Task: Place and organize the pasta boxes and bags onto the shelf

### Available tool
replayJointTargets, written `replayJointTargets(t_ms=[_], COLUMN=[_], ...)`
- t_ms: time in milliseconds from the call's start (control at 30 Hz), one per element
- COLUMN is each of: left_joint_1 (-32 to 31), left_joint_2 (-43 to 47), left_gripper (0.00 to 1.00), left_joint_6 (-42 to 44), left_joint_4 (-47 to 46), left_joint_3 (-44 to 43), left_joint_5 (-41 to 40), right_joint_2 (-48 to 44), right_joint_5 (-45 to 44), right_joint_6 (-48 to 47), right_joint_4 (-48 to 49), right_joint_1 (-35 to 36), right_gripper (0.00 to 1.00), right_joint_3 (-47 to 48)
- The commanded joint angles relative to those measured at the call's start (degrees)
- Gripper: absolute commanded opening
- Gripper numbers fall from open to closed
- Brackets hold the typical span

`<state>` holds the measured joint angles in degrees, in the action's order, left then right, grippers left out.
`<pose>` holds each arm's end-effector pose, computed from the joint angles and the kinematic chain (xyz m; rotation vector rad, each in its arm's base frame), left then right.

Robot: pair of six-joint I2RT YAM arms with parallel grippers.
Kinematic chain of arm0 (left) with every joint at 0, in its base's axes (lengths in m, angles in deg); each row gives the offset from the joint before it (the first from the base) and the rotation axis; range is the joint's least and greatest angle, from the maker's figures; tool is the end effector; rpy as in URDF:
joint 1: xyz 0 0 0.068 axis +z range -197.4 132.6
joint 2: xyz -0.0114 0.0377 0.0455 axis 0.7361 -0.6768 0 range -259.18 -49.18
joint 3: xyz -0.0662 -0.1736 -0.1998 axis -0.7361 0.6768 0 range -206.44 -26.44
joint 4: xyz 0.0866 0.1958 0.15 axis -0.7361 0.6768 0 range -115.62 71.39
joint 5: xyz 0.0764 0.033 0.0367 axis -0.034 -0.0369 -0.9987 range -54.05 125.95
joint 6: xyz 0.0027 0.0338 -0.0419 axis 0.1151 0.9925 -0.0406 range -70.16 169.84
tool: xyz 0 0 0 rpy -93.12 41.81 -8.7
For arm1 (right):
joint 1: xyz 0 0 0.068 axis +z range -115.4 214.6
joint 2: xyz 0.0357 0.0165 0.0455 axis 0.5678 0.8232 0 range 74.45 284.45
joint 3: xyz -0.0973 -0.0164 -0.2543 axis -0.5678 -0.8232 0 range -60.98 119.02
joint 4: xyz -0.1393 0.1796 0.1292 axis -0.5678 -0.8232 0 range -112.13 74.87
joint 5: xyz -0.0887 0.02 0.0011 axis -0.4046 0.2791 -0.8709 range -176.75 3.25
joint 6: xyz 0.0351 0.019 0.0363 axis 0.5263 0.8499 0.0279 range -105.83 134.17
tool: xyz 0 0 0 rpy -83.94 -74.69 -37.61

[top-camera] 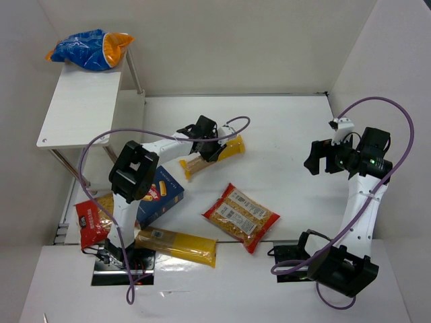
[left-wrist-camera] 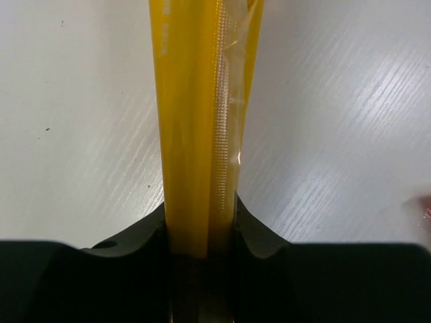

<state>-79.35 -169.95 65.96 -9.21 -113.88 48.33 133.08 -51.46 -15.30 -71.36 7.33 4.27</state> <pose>0.3889 -0.2515 0.1728 1.0858 2.1956 -0.3865 0.1746 -0.0669 0.3482 -0.3047 2.2315 0.2351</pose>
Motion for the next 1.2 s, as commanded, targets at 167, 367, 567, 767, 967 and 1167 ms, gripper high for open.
replayJointTargets(t_ms=[167,367,567,767,967,1167], left_joint_1=[1.9,5.0,7.0,7.0,7.8,8.5], left_joint_2=[7.2,13.3,15.2,14.3,11.4,11.4], left_gripper=[0.00,0.00,0.00,0.00,0.00,0.00], left_joint_6=[-4.2,-6.4,-7.6,-5.2,0.5,4.4], left_joint_4=[5.5,10.2,16.3,27.0,42.3,50.3], left_joint_3=[-3.3,-10.7,-18.9,-34.3,-55.1,-68.4], left_joint_5=[3.8,8.5,12.2,5.8,-1.1,-5.1], right_joint_2=[-1.2,-1.8,-2.9,-2.9,-4.0,-4.5], right_joint_5=[0.1,0.1,0.1,1.2,2.3,3.9], right_joint_6=[-0.2,0.3,0.3,0.3,0.3,0.3], right_joint_4=[1.2,2.3,2.3,2.3,3.4,5.0], right_joint_1=[-0.4,-0.4,-0.4,-0.4,-0.4,-0.4], right_gripper=[1.00,1.00,1.00,1.00,1.00,1.00], right_joint_3=[2.8,1.5,1.0,1.5,1.0,-0.1])
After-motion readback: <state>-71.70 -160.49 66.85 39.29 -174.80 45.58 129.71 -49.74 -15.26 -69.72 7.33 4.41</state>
